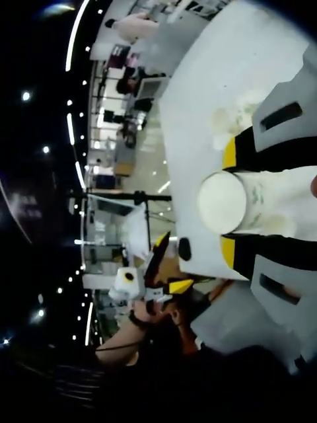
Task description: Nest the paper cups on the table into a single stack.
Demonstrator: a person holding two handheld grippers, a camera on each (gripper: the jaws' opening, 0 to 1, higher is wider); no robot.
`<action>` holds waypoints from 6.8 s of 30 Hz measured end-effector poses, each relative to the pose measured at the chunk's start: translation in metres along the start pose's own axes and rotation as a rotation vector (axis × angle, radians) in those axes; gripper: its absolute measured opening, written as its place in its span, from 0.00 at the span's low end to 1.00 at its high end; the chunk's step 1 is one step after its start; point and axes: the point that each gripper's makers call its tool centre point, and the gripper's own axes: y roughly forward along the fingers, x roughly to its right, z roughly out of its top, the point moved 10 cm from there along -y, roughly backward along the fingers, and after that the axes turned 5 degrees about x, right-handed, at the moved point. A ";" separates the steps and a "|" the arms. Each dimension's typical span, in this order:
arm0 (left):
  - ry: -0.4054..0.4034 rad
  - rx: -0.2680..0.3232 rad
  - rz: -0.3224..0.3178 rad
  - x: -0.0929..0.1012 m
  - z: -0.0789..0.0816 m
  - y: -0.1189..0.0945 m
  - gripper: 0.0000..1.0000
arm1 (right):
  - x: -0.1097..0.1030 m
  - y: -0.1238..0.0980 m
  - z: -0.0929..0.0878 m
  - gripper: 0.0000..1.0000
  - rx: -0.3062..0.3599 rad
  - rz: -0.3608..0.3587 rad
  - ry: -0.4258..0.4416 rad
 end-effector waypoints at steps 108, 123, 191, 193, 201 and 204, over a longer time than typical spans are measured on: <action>-0.246 0.146 -0.427 0.070 0.024 0.055 0.48 | -0.034 -0.002 0.012 0.33 0.163 0.119 0.197; -0.291 0.161 -0.456 0.069 0.024 0.049 0.34 | -0.039 -0.004 0.002 0.33 0.205 0.133 0.306; -0.301 0.101 -0.622 0.072 0.050 0.051 0.00 | -0.044 -0.014 -0.014 0.47 0.224 0.131 0.404; -0.294 0.102 -0.619 0.072 0.050 0.052 0.00 | -0.043 -0.016 -0.016 0.50 0.217 0.111 0.387; -0.302 0.093 -0.615 0.069 0.050 0.052 0.00 | -0.040 -0.027 -0.021 0.61 0.223 0.040 0.400; -0.304 0.092 -0.617 0.069 0.050 0.051 0.00 | -0.039 -0.031 -0.023 0.63 0.225 0.018 0.403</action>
